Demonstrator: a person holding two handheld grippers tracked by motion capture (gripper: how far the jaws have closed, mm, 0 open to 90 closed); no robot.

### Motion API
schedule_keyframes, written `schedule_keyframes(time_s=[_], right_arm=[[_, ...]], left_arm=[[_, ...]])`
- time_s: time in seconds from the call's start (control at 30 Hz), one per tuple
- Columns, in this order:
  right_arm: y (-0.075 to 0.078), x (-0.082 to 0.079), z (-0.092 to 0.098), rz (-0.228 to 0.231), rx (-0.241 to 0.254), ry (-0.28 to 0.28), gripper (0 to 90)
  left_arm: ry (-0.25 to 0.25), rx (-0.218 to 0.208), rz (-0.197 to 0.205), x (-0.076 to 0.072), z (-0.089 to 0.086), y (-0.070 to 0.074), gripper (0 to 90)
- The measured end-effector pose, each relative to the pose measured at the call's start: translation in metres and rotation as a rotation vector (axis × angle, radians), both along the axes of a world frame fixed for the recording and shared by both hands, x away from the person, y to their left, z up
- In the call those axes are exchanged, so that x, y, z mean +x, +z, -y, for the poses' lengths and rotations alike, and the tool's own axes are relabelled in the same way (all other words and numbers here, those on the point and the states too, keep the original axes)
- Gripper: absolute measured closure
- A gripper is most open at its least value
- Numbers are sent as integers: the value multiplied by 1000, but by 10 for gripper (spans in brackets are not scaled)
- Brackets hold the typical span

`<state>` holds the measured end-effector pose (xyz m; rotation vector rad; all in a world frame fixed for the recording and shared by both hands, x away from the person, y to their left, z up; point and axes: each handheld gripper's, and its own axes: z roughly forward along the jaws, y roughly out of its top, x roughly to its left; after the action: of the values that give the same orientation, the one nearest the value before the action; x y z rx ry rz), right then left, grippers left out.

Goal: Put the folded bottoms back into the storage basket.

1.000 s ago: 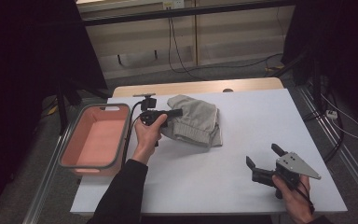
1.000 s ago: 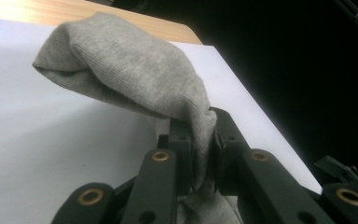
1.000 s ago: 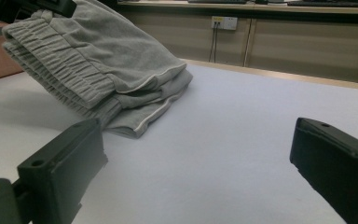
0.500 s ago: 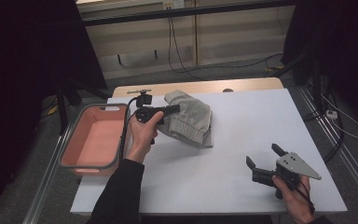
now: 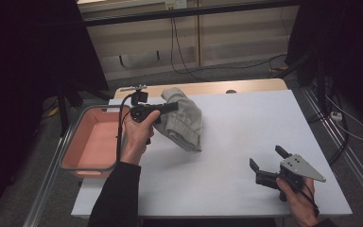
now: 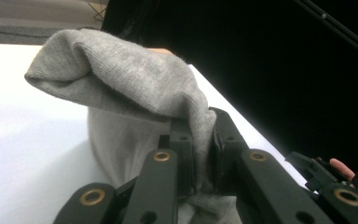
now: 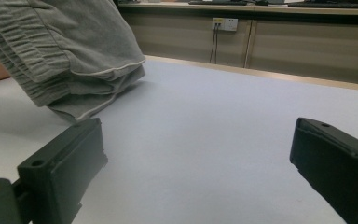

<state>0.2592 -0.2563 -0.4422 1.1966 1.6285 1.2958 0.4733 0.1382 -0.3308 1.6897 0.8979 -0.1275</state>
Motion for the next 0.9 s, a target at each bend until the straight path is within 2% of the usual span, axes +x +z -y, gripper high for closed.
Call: schedule_keyframes(time_s=[0.13, 0.33, 0.47, 0.77, 0.9], right_arm=[[0, 0, 0, 0, 1, 1, 29], [0, 0, 0, 1, 2, 2, 29], [0, 0, -1, 3, 0, 3, 29], [1, -1, -1, 6, 2, 4, 29], [1, 0, -1, 6, 3, 6, 29]], left_arm=[[7, -10, 6, -2, -4, 5, 818], [-1, 0, 35, -7, -10, 15, 818], [-5, 12, 61, -12, -12, 22, 818], [-4, 23, 91, -20, -18, 34, 818], [-6, 44, 110, -22, -19, 38, 818]])
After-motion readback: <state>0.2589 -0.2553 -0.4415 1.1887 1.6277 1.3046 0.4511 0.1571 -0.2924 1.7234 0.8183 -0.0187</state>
